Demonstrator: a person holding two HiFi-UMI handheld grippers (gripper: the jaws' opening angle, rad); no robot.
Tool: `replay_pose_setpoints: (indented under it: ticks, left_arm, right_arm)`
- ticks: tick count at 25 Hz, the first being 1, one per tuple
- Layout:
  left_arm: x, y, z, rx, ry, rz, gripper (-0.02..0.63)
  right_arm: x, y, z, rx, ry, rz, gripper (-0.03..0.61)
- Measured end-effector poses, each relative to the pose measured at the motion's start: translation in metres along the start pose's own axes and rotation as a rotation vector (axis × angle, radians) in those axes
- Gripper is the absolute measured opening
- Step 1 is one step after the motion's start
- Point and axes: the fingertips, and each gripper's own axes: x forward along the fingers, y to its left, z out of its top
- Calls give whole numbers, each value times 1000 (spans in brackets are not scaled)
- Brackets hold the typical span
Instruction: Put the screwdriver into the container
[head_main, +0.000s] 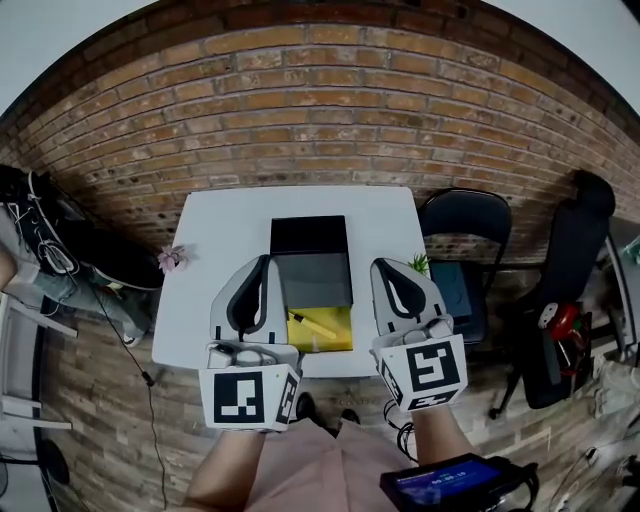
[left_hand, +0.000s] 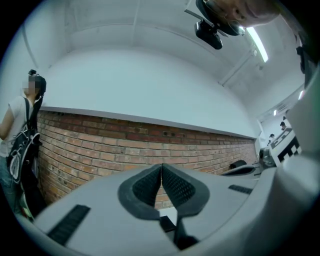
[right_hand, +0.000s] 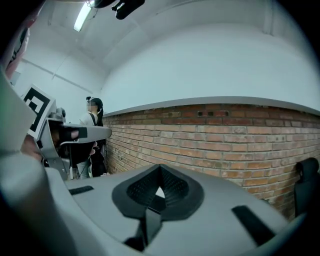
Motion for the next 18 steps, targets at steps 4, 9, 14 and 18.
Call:
replay_pose_setpoints:
  ticks: [4, 9, 14, 18]
  left_arm:
    - [4, -5, 4, 3, -14, -17, 14]
    - [8, -10, 2, -1, -14, -35, 13]
    - [11, -13, 0, -2, -9, -39, 14]
    - [13, -16, -3, -5, -4, -45, 12]
  right_arm:
    - [-2, -2, 5, -7, -12, -8, -2]
    - [-2, -8, 8, -11, -17, -26, -2]
    - [-2, -10, 5, -11, -9, -27, -2]
    - [-1, -13, 2, -12, -1, -27, -2]
